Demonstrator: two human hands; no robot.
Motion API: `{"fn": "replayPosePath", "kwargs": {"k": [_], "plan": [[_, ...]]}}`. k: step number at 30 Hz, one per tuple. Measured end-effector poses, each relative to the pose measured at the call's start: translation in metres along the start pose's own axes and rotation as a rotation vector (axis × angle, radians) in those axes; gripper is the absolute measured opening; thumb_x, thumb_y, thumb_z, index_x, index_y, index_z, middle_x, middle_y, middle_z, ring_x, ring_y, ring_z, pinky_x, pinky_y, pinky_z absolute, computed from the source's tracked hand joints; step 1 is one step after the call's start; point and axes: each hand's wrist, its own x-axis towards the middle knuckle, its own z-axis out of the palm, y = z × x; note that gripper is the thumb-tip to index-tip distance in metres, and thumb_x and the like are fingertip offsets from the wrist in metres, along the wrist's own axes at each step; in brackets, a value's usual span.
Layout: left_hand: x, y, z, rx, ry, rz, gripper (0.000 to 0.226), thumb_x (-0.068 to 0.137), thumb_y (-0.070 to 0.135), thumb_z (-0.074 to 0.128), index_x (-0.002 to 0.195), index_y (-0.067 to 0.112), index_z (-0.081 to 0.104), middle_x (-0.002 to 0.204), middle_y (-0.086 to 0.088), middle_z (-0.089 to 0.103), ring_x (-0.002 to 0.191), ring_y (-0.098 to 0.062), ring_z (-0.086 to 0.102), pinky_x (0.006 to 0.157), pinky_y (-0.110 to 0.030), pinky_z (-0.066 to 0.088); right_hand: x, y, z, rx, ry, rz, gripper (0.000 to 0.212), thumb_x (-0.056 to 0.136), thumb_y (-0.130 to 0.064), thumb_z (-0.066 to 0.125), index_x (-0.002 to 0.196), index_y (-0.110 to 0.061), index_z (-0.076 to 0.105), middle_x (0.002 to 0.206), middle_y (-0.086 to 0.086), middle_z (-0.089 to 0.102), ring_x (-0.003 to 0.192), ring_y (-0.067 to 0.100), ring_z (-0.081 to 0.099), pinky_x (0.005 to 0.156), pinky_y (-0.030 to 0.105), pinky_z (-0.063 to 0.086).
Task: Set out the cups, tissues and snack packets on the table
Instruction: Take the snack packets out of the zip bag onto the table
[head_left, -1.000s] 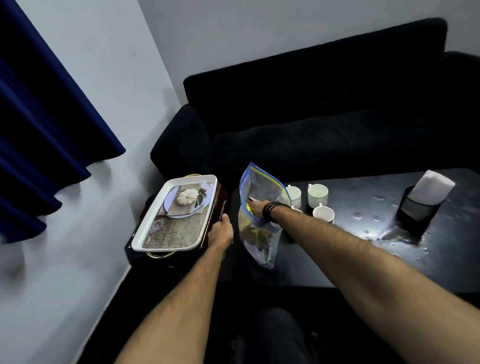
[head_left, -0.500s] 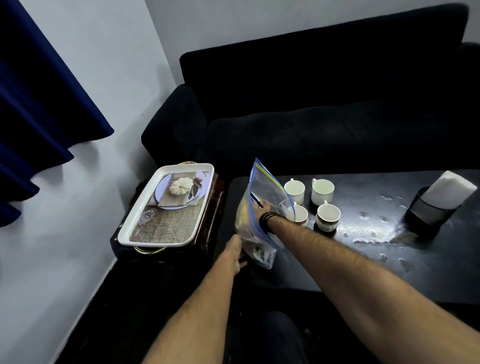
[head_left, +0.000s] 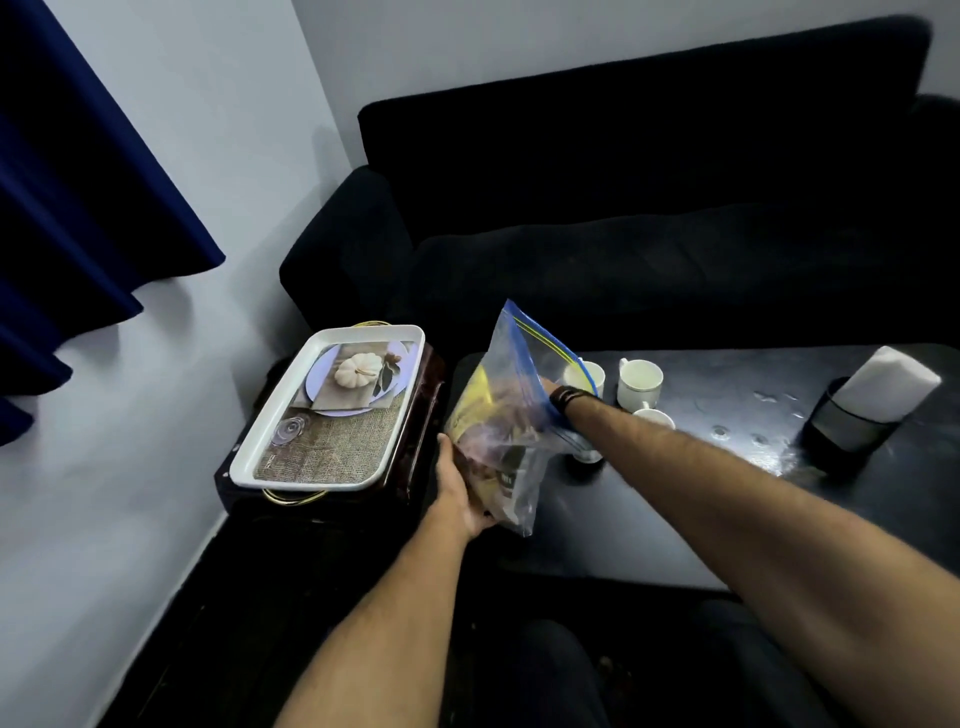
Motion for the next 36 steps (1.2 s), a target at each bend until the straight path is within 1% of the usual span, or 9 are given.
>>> {"fn": "replayPosePath", "kwargs": {"k": [2, 8, 10, 13, 17, 20, 23, 29, 36], "plan": [[-0.003, 0.005, 0.000, -0.062, 0.009, -0.003, 0.105, 0.064, 0.094, 0.038, 0.120, 0.008, 0.064, 0.115, -0.019, 0.065, 0.111, -0.037, 0.060, 0.103, -0.055, 0.044, -0.004, -0.008, -0.016, -0.022, -0.008, -0.044, 0.017, 0.102, -0.009, 0.041, 0.116, -0.006, 0.051, 0.108, 0.008, 0.043, 0.100, 0.017, 0.039, 0.086, 0.026, 0.032], [-0.012, 0.007, 0.003, -0.102, 0.010, 0.041, 0.098, 0.071, 0.086, 0.045, 0.126, 0.007, 0.061, 0.107, -0.020, 0.068, 0.096, -0.034, 0.065, 0.091, -0.046, 0.052, -0.026, -0.033, -0.048, -0.140, 0.065, -0.226, 0.007, 0.092, -0.011, 0.058, 0.085, -0.009, 0.057, 0.090, 0.008, 0.057, 0.084, 0.018, 0.051, 0.068, 0.031, 0.041], [-0.021, 0.008, 0.012, -0.099, -0.119, 0.194, 0.090, 0.082, 0.080, 0.036, 0.138, 0.012, 0.054, 0.130, -0.020, 0.061, 0.119, -0.036, 0.058, 0.109, -0.052, 0.040, -0.030, -0.040, -0.054, -0.150, 0.147, -0.221, 0.009, 0.088, -0.018, 0.060, 0.083, -0.011, 0.057, 0.087, 0.008, 0.057, 0.081, 0.019, 0.052, 0.068, 0.031, 0.043], [-0.041, 0.011, 0.022, -0.042, 0.039, 0.538, 0.109, 0.068, 0.083, 0.054, 0.143, 0.005, 0.044, 0.142, -0.023, 0.051, 0.128, -0.042, 0.052, 0.108, -0.062, 0.038, -0.034, -0.045, -0.054, -0.031, 0.298, -0.141, 0.008, 0.082, -0.022, 0.064, 0.083, -0.015, 0.062, 0.082, 0.004, 0.059, 0.075, 0.019, 0.056, 0.066, 0.030, 0.046], [-0.073, 0.005, 0.027, 0.786, 0.365, 0.796, 0.140, 0.040, 0.101, 0.040, 0.153, 0.018, 0.026, 0.153, -0.011, 0.035, 0.138, -0.030, 0.042, 0.109, -0.047, 0.039, -0.039, -0.046, -0.046, 0.112, 0.409, -0.122, 0.005, 0.082, -0.025, 0.065, 0.080, -0.023, 0.061, 0.080, -0.002, 0.061, 0.078, 0.017, 0.058, 0.061, 0.025, 0.044], [-0.071, 0.001, 0.024, 1.204, 0.615, 0.858, 0.098, 0.073, 0.079, 0.052, 0.145, 0.013, 0.040, 0.151, -0.008, 0.043, 0.135, -0.026, 0.046, 0.104, -0.038, 0.041, -0.042, -0.049, -0.042, 0.152, 0.417, -0.142, 0.022, 0.082, -0.026, 0.066, 0.065, -0.029, 0.053, 0.069, -0.012, 0.055, 0.071, 0.012, 0.055, 0.059, 0.023, 0.038], [-0.073, 0.004, 0.021, 1.026, 0.714, 0.821, 0.047, 0.098, 0.042, 0.047, 0.119, 0.003, 0.062, 0.126, -0.019, 0.063, 0.113, -0.036, 0.061, 0.087, -0.040, 0.047, -0.044, -0.050, -0.050, 0.258, 0.511, -0.169, 0.017, 0.080, -0.025, 0.067, 0.067, -0.025, 0.056, 0.071, -0.007, 0.059, 0.071, 0.013, 0.056, 0.065, 0.024, 0.041], [-0.071, 0.010, 0.006, 0.920, 0.739, 0.734, 0.042, 0.100, 0.029, 0.041, 0.112, -0.006, 0.062, 0.117, -0.029, 0.064, 0.110, -0.044, 0.061, 0.084, -0.043, 0.046, -0.046, -0.029, -0.097, 0.490, 0.800, -0.095, 0.006, 0.081, -0.023, 0.067, 0.079, -0.020, 0.062, 0.083, 0.001, 0.063, 0.081, 0.016, 0.057, 0.071, 0.024, 0.041], [-0.057, 0.010, -0.006, 0.875, 0.733, 0.870, 0.034, 0.096, 0.015, 0.046, 0.115, -0.010, 0.060, 0.118, -0.030, 0.061, 0.113, -0.040, 0.058, 0.096, -0.043, 0.040, -0.033, 0.028, -0.067, 0.337, 0.744, 0.133, 0.024, 0.085, -0.029, 0.065, 0.100, -0.011, 0.068, 0.107, 0.014, 0.069, 0.106, 0.032, 0.063, 0.087, 0.034, 0.047]]}}
